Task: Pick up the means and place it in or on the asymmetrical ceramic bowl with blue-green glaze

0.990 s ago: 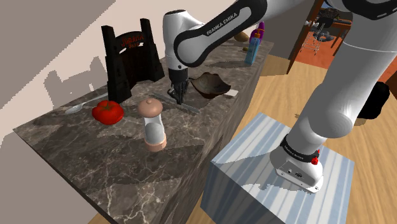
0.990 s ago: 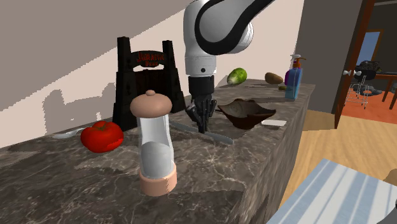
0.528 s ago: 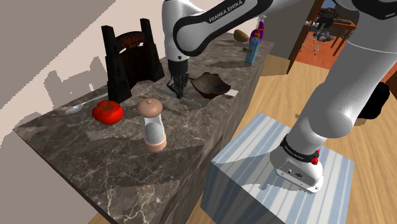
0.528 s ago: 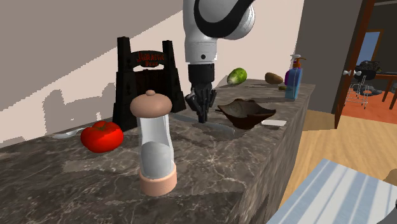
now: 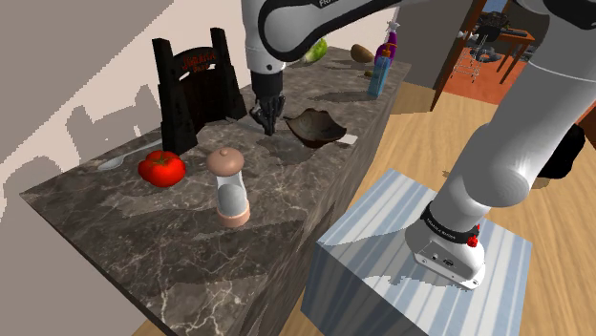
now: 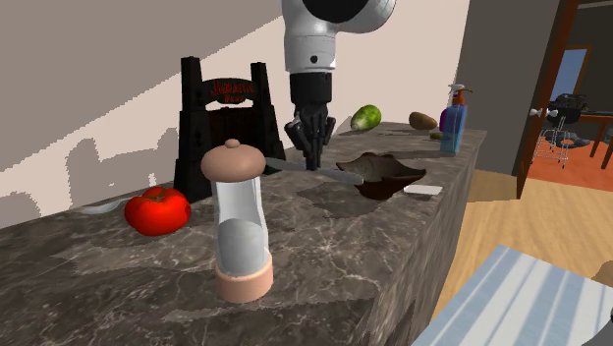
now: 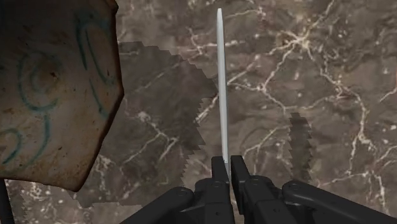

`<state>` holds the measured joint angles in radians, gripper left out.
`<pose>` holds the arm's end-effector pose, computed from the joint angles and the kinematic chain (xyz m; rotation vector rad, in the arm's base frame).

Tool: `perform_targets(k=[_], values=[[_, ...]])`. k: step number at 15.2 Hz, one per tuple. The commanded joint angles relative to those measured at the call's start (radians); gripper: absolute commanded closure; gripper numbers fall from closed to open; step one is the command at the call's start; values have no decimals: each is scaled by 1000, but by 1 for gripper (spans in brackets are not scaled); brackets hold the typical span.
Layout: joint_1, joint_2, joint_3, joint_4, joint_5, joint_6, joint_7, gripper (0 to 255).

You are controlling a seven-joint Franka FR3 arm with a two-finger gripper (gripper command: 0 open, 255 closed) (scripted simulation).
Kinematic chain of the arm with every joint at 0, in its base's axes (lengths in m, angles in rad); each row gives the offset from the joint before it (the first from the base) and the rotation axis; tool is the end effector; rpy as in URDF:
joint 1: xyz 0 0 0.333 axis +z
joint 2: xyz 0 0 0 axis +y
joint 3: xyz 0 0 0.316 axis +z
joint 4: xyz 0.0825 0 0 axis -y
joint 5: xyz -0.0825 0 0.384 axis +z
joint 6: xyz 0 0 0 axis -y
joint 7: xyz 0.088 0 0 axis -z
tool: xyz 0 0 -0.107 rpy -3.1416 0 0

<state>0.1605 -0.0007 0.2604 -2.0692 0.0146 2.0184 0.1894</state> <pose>0.4940 0.2221 0.4269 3.1179 0.3520 -0.0811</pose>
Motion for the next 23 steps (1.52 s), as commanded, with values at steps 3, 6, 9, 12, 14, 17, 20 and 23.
perform_targets(k=[3,6,9,12,14,17,20,23], values=[[-1,-18,-2,36,4,-53,-4,255],[-2,-28,-2,65,7,-93,-6,255],[-2,-37,-3,96,9,-132,-7,255],[-3,-44,-4,129,10,-172,-8,255],[-3,-47,-4,152,11,-198,-8,255],[-22,-105,-27,103,21,-206,-53,255],[-48,-184,-64,30,30,-212,-121,255],[-72,-256,-106,-33,29,-223,-188,255]])
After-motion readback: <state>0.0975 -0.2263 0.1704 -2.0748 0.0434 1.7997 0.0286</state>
